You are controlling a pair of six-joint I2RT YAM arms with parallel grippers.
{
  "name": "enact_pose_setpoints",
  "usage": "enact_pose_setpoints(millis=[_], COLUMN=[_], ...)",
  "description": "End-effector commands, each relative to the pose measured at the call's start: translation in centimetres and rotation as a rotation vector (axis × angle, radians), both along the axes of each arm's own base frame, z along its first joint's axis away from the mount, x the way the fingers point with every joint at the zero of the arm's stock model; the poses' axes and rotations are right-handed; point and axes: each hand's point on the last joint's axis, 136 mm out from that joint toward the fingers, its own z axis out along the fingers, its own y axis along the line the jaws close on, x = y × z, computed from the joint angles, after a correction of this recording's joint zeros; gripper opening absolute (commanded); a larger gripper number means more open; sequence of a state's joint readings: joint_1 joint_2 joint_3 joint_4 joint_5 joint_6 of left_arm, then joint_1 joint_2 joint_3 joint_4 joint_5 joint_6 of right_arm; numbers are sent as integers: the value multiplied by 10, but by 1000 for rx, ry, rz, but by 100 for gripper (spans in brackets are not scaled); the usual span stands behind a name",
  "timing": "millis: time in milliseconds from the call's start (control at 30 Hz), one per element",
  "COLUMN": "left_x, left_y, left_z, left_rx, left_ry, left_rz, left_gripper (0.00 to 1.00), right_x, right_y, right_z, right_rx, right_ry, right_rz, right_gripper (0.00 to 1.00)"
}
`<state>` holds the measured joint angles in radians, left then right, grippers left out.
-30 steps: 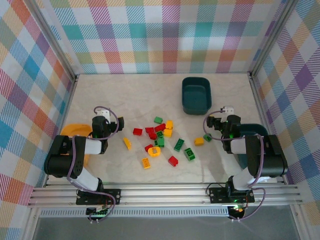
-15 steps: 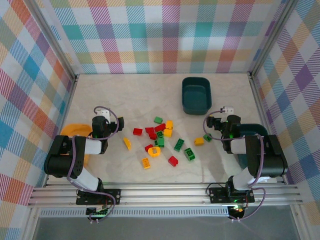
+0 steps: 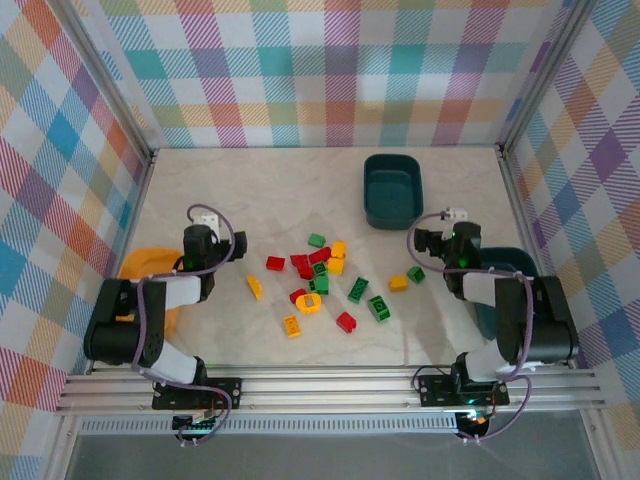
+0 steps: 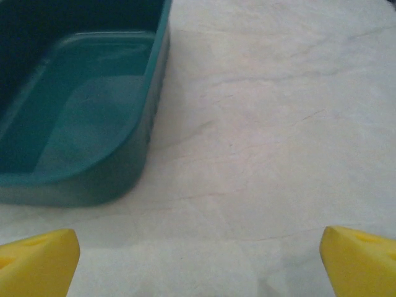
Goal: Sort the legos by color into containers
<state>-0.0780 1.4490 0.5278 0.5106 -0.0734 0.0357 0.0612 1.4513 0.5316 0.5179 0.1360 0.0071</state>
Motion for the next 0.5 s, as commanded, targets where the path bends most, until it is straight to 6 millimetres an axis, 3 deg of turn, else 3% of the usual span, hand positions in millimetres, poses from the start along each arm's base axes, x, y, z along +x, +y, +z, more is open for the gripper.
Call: enact_pose_setpoints(millis=[0,100,133,200,300,367,433,467], left_x=[-2,-16,-21,-33,-48,-57,-64,-71], left_y=[-12,-11,-9,-5,-2,19,29,39], left_z=[74,127,143,164,161,139,114,108], left_rx=[42,-44,-87,-204,-316,-384,-389,-349], left_ry=[-86,-175,-198,-210,-125,-79,8,50], left_rz=[-17,51,73,140,206,394,451,505], left_gripper=[100,100,100,100,100,100,100,95], right_x=[4,-7,-11,-18,-24,-26,-28,-29], right_y=[17,33,35,35,48,63,73,73], right_z=[73,131,142,144,129,121,108,103], right_rx=[-66,-6,84,244,498,562,566,556], right_ry=[-2,-54,-53,-31,5,42,136,164], right_rz=[21,-34,-57,-116,-77,-11,16,14], right_gripper=[100,100,100,100,100,89,79,77])
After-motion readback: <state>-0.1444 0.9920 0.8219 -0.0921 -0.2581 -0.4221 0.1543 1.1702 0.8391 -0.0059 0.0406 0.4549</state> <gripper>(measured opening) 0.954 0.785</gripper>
